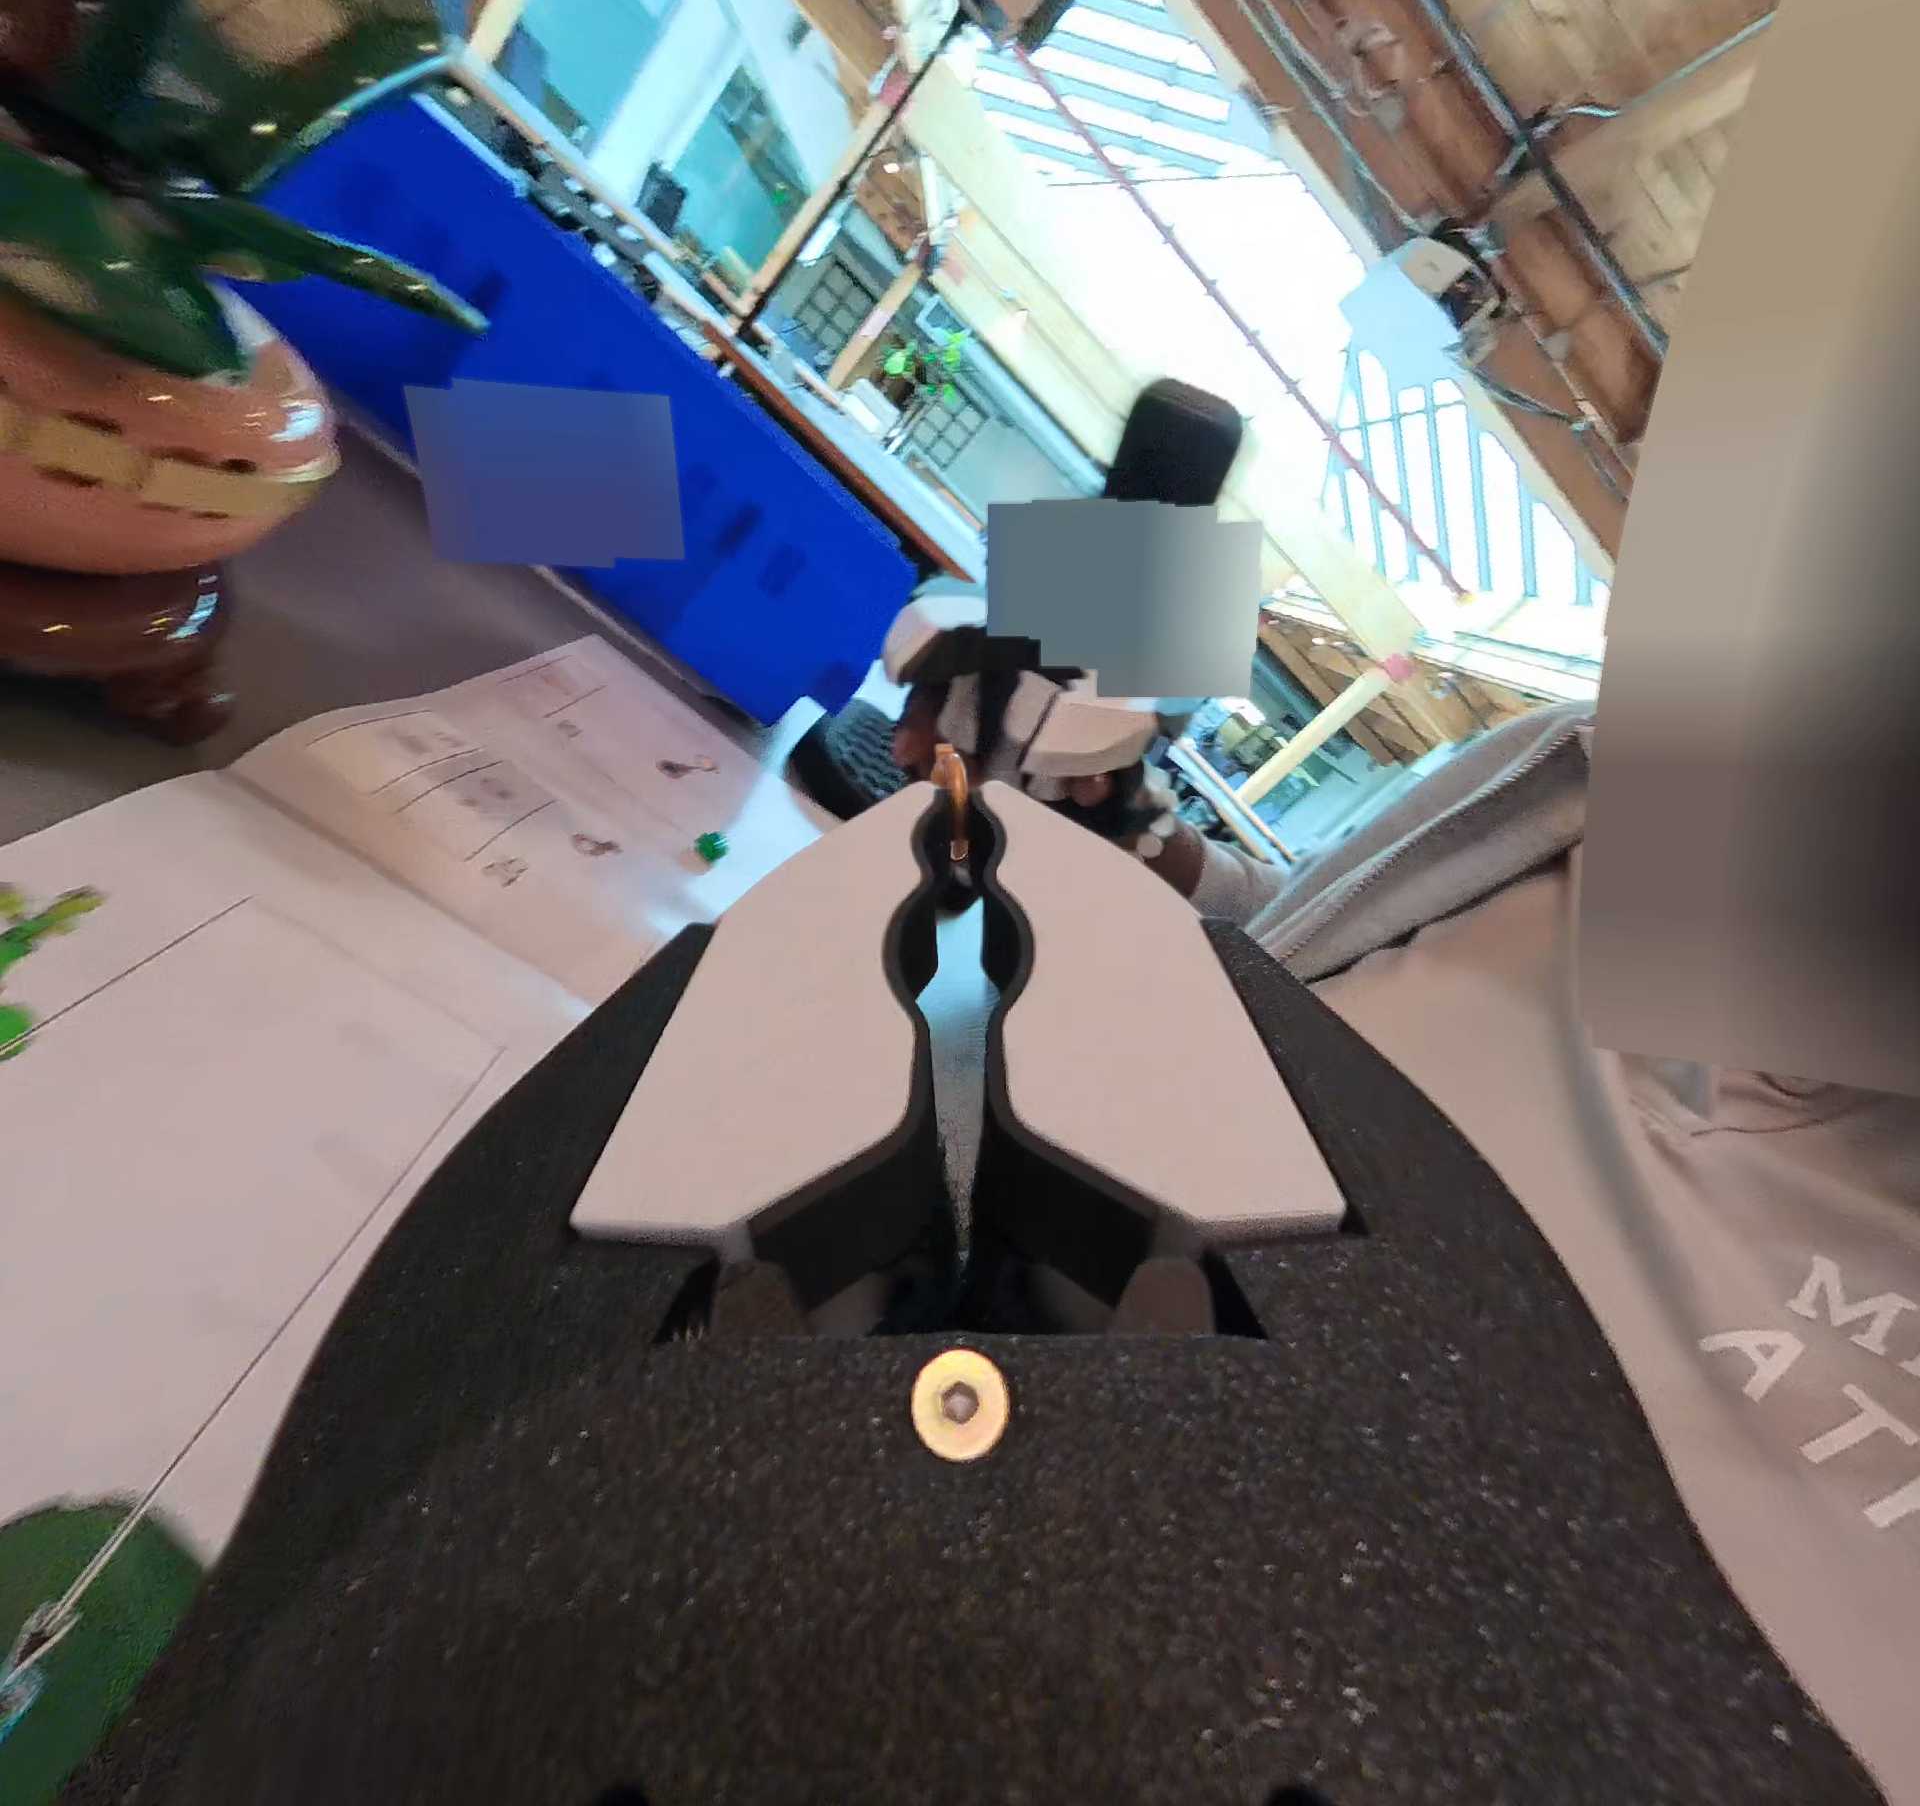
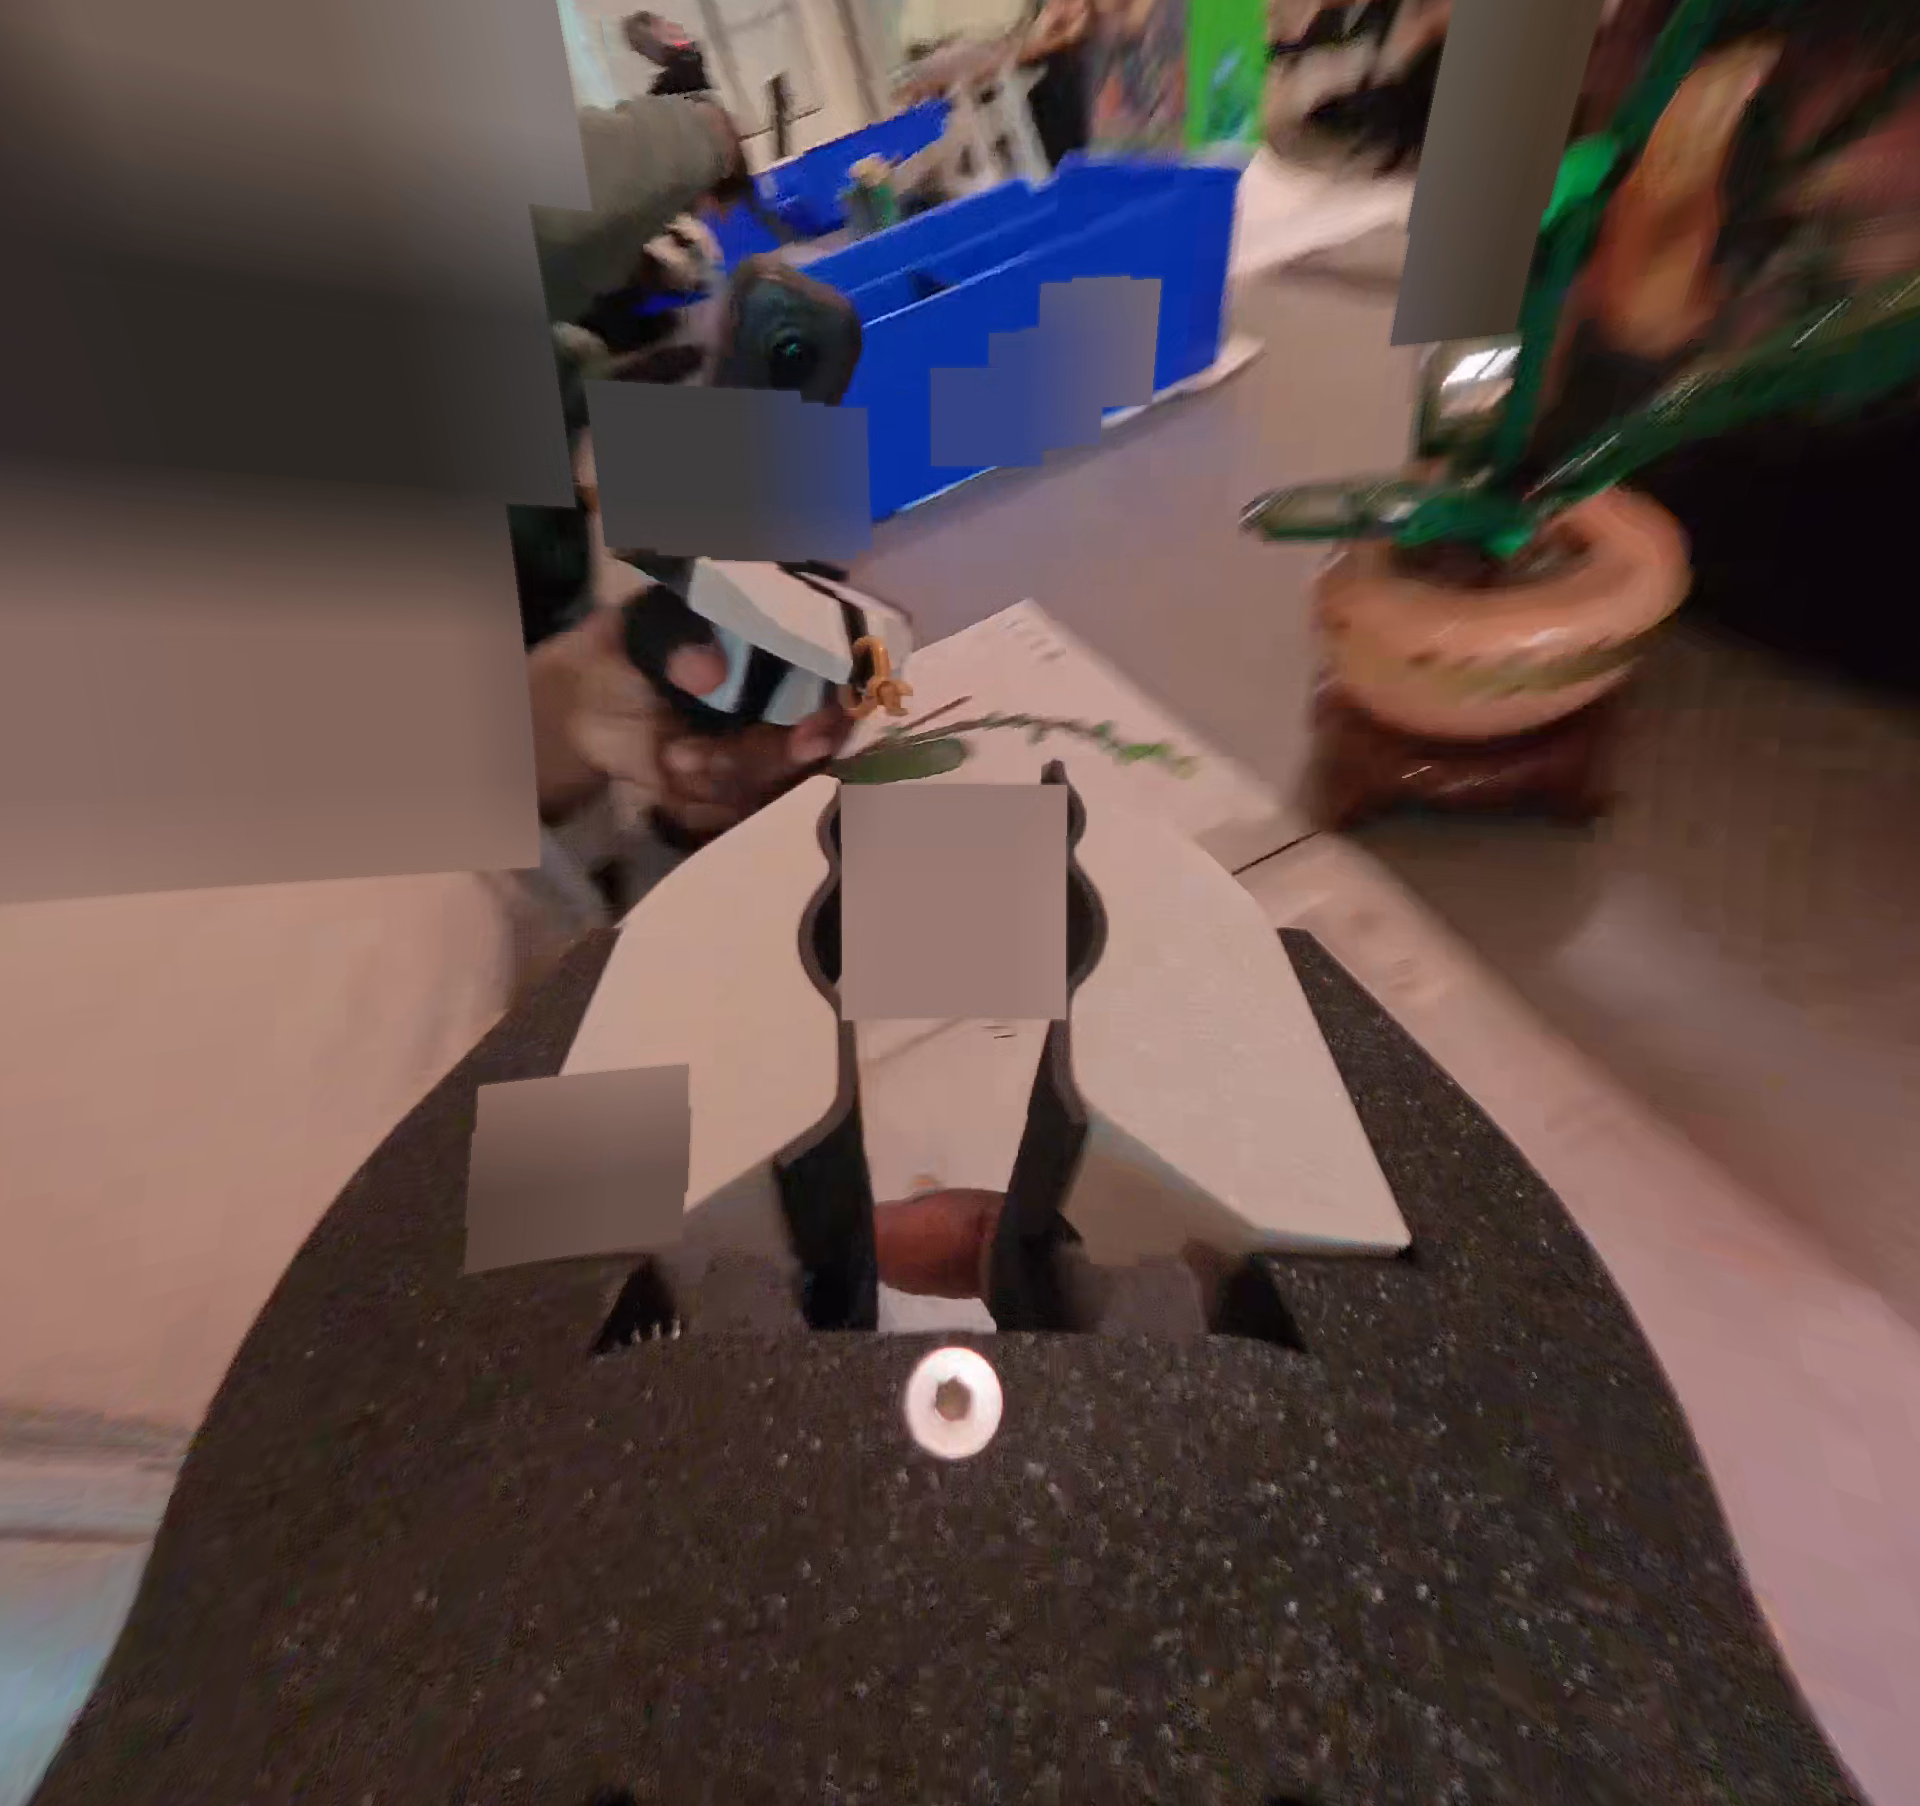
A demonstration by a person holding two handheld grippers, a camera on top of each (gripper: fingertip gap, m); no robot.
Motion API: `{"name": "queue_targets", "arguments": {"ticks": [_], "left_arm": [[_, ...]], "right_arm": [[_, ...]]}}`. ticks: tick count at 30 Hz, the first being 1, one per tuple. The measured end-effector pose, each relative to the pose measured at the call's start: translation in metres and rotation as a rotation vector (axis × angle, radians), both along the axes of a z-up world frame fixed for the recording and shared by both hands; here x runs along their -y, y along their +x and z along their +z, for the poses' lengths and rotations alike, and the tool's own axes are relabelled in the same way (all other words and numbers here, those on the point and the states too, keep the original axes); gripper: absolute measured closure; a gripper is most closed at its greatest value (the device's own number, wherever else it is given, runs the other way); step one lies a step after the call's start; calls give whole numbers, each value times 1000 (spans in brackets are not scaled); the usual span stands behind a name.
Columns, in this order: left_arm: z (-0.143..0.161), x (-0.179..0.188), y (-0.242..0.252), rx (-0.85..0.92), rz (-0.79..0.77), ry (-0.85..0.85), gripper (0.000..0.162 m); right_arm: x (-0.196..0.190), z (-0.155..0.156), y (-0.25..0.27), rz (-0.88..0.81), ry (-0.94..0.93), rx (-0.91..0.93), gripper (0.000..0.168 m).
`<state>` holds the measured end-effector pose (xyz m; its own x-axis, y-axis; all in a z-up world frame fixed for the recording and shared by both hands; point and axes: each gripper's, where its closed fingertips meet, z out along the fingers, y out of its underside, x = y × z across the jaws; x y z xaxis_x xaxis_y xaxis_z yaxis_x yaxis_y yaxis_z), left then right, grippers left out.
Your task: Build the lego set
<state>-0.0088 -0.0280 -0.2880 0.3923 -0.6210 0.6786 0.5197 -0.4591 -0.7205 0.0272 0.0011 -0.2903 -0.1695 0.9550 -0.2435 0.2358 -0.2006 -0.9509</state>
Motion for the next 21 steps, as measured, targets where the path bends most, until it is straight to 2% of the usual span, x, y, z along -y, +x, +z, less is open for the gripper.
{"name": "queue_targets", "arguments": {"ticks": [3,5,8,13,21], "left_arm": [[-10,-5,-12,-35,63,-51,160],[-17,-9,-16,-59,90,-77,160],[-29,-14,-17,-102,108,-112,160],[-34,-15,-16,-125,103,-139,160],[-38,-17,-15,-122,93,-171,160]], "right_arm": [[-13,-11,7,-178,304,-38,128],[-17,-28,11,-240,403,17,121],[-15,-42,12,-249,368,43,116],[-17,-26,16,-260,335,-83,136],[-21,-21,21,-239,239,-121,141]]}}
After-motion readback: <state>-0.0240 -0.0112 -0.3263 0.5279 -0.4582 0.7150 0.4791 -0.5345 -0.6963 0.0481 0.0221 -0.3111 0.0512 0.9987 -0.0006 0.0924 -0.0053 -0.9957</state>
